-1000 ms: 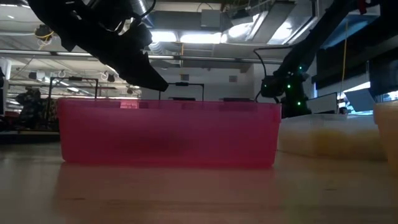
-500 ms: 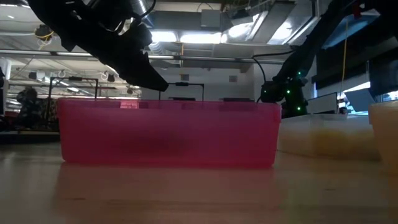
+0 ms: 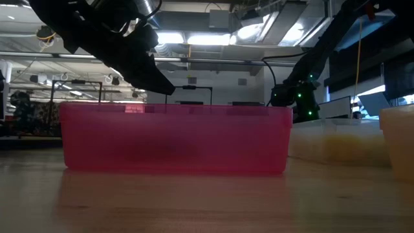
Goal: Sort produce into baskets
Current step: Put the red chili pepper into the red bin
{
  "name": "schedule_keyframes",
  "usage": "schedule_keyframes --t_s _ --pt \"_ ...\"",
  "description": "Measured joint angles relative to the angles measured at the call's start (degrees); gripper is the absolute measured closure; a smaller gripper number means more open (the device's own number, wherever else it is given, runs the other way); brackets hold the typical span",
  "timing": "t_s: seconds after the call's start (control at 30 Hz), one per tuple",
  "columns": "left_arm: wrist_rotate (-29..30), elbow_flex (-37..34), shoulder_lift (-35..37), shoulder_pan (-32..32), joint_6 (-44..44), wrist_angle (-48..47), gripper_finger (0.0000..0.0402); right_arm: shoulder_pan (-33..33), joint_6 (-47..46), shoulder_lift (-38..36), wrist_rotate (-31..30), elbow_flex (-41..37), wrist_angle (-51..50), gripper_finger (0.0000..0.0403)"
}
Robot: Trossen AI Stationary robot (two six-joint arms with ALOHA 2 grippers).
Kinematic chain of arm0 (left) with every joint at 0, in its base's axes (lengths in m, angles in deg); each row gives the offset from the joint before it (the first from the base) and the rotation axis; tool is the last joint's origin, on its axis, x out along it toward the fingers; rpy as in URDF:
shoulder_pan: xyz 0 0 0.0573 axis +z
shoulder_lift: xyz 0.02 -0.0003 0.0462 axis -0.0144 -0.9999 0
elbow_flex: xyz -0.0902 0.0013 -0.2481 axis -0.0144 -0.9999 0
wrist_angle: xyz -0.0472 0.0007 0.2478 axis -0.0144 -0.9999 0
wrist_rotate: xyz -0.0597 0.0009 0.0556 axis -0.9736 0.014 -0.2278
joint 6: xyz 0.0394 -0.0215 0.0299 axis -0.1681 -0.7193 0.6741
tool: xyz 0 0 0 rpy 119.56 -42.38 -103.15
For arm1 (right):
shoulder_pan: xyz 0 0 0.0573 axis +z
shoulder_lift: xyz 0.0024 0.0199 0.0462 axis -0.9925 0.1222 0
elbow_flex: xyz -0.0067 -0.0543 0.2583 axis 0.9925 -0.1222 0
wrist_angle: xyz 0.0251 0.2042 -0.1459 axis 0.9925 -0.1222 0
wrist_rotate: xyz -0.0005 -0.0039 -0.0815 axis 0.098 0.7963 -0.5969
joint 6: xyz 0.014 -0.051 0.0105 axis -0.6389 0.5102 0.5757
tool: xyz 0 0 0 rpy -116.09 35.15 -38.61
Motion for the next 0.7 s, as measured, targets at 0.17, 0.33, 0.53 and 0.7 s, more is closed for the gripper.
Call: schedule_keyframes --t_s 0.17,0.33,0.53,0.7 --pt "0.0 0.0 0.0 0.0 0.0 0.0 0.0202 0.0 -1.7 -0.9 0.8 0.0 -0.7 0.0290" --pt "0.0 0.0 0.0 0.0 0.1 0.0 0.0202 0.0 -4.9 -4.3 4.3 0.0 -1.2 0.0289" --pt "0.0 0.0 0.0 0.0 0.0 0.0 0.0202 1.4 -6.9 -10.0 7.9 0.0 -1.3 0.0288" --pt "0.0 0.0 0.0 0.0 0.0 0.0 0.0202 5.9 -7.0 -15.3 9.2 0.0 -0.8 0.0288"
